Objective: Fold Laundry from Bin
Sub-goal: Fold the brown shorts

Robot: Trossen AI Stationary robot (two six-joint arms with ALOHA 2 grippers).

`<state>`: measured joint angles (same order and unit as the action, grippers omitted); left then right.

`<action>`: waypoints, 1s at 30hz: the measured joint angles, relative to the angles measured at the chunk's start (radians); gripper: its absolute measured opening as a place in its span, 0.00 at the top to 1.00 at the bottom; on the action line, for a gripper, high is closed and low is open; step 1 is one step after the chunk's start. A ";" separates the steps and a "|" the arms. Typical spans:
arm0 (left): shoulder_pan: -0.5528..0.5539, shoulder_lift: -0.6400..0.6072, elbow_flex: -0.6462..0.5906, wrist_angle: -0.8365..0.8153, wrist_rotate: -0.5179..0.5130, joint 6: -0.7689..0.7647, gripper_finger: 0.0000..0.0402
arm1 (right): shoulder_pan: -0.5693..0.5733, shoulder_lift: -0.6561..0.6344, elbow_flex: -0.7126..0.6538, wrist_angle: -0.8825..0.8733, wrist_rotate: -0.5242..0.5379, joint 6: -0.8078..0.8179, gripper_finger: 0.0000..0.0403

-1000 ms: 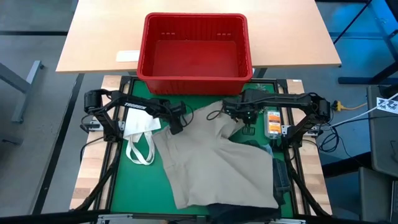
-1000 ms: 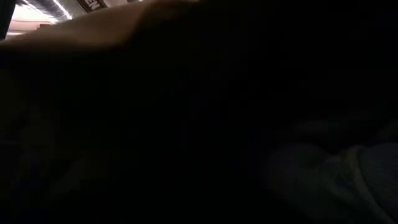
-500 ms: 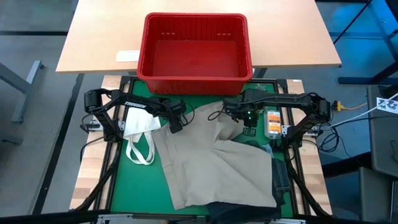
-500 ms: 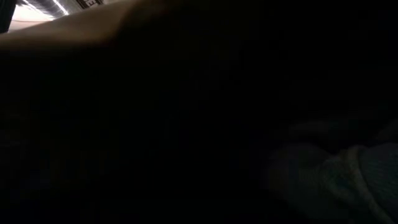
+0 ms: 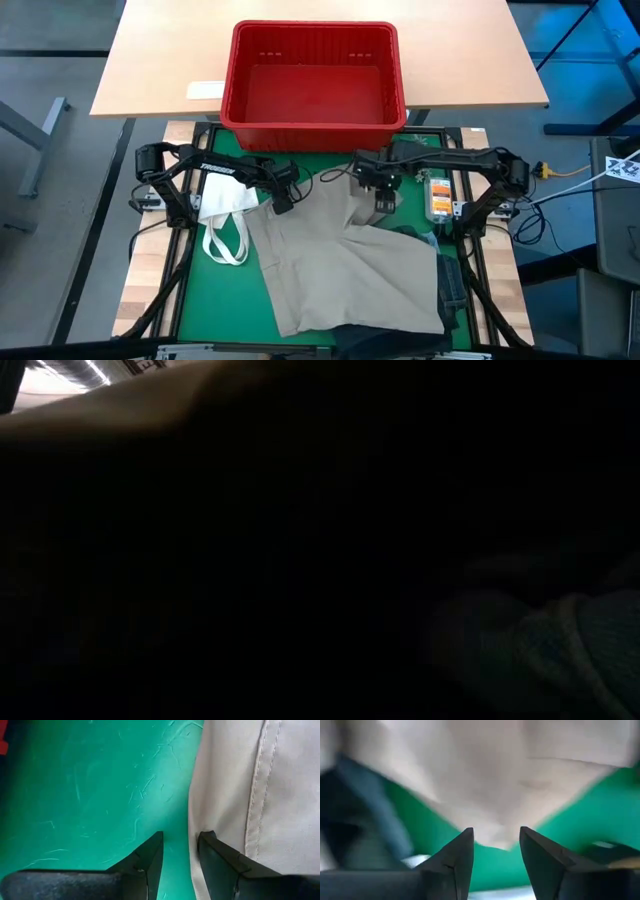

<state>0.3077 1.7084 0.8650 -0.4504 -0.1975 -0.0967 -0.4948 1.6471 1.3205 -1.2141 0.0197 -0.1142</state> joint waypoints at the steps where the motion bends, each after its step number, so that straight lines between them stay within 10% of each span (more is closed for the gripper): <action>1: 0.000 0.000 0.000 0.003 0.000 0.000 0.70 | -0.012 0.002 0.000 0.005 -0.047 -0.002 0.61; 12: 0.000 0.001 -0.001 0.019 0.005 -0.003 0.70 | -0.115 0.008 0.000 0.098 -0.350 -0.079 0.63; 30: -0.001 0.001 0.000 0.027 0.008 -0.005 0.70 | -0.014 0.008 -0.006 0.188 -0.256 -0.211 0.58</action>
<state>0.3065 1.7092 0.8650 -0.4233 -0.1895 -0.1020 -0.5092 1.6549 1.3145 -1.0258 -0.2361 -0.3251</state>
